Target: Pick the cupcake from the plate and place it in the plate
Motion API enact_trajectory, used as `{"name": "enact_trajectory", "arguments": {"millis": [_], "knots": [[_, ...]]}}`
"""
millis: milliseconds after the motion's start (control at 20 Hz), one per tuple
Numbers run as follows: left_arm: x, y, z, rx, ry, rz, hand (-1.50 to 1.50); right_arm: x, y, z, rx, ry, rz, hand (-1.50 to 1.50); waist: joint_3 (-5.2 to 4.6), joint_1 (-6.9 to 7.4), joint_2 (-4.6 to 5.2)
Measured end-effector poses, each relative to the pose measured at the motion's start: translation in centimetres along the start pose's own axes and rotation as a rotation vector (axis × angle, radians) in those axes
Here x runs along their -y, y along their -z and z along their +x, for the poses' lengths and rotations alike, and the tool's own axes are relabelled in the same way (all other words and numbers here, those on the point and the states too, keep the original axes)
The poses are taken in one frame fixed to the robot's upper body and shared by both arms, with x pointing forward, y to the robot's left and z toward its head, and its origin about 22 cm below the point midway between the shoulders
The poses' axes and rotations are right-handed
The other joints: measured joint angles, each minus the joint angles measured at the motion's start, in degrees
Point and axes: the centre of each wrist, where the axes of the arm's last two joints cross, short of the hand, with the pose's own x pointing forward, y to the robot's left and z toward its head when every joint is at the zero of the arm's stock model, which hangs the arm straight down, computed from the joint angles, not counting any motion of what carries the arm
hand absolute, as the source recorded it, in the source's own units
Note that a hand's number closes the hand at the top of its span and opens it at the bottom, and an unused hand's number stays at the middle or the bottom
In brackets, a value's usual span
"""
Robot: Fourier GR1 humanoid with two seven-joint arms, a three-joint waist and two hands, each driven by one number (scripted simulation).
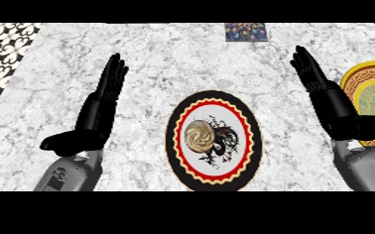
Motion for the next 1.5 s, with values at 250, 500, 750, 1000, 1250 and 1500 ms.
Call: {"name": "enact_trajectory", "arguments": {"millis": [250,500,750,1000,1250,1500], "knots": [[-3.2,-1.7,-2.6,-0.224,0.097,0.097,0.0,-5.6,0.1,0.6,-0.031,0.159,-0.08,1.5,-1.89,-0.92,-2.01],[-5.0,-4.0,-4.9,-0.42,0.15,0.163,0.0,-2.7,-0.8,-1.4,-0.086,-0.283,-0.13,1.5,-3.81,-1.68,-2.69],[-5.7,-5.5,-6.0,-0.536,0.148,0.203,0.0,-8.3,-3.1,-2.9,-0.112,-0.22,-0.369,-1.5,-2.94,-3.06,-3.06],[-5.5,-5.4,-5.8,-0.573,0.151,0.21,0.0,-17.0,-6.2,-2.6,-0.017,-0.062,-0.377,-1.5,-2.62,-2.38,-2.92],[-5.8,-4.9,-5.2,-0.587,0.154,0.207,0.0,-18.7,-8.1,-4.0,-0.063,-0.232,-0.245,-1.5,-2.73,-2.16,-2.9],[-6.1,-5.3,-5.1,-0.596,0.163,0.21,0.0,-17.3,-7.1,-4.2,-0.156,-0.449,-0.153,-1.5,-2.93,-2.34,-3.14]]}}
